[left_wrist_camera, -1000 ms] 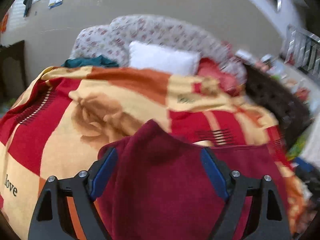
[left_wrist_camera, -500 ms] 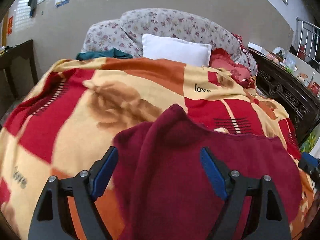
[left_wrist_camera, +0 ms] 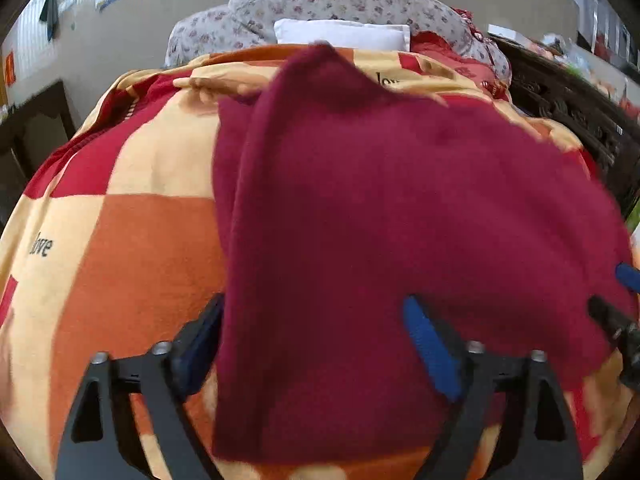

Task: Fold small clothes

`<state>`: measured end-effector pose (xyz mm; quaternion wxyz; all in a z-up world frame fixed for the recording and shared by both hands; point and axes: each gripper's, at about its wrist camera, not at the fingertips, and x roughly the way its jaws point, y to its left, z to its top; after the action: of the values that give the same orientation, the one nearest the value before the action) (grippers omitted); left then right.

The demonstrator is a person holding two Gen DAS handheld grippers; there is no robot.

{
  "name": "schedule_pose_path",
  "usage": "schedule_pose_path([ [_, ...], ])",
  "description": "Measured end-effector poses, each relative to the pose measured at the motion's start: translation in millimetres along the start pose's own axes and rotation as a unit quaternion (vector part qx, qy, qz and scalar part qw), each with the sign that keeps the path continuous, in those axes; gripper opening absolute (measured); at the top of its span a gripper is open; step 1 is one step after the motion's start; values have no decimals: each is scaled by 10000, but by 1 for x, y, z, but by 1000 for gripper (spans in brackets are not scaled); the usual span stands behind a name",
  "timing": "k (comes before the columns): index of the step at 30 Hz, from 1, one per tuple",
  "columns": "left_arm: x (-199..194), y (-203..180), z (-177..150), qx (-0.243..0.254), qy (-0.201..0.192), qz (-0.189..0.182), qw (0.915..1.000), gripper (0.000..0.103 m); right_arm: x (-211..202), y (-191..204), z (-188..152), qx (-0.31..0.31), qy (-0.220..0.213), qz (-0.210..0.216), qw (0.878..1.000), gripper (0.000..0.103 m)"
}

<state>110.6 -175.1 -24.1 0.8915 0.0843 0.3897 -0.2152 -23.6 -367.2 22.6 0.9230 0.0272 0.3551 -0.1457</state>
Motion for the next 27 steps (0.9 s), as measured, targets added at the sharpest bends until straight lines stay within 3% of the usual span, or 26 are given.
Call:
schedule_pose_path([
  [1,-1,-1,-2,21,-33,16,10000,91,22,-1,-14,-64,270,22,9996,95],
  [4,-3,-1,-4,39,-38,16,10000,91,26,5,-22,-287,40,-65,9996,101],
  [15,-2,-2,-8,64,2,20,10000,95,32,7,-23,-314,31,-81,9995,102],
  [19,3,-11,-4,173,150,336,9992,98,32,8,-24,-333,50,-140,9993,103],
  [21,6,-14,2,136,428,465,9979,98,32,9,-26,-368,70,-178,9991,103],
  [24,11,-13,15,-140,1160,580,9915,98,35,11,-26,-406,143,-221,9988,103],
  [27,15,-12,34,-346,2050,732,9754,98,34,12,-24,-389,235,-202,9988,103],
])
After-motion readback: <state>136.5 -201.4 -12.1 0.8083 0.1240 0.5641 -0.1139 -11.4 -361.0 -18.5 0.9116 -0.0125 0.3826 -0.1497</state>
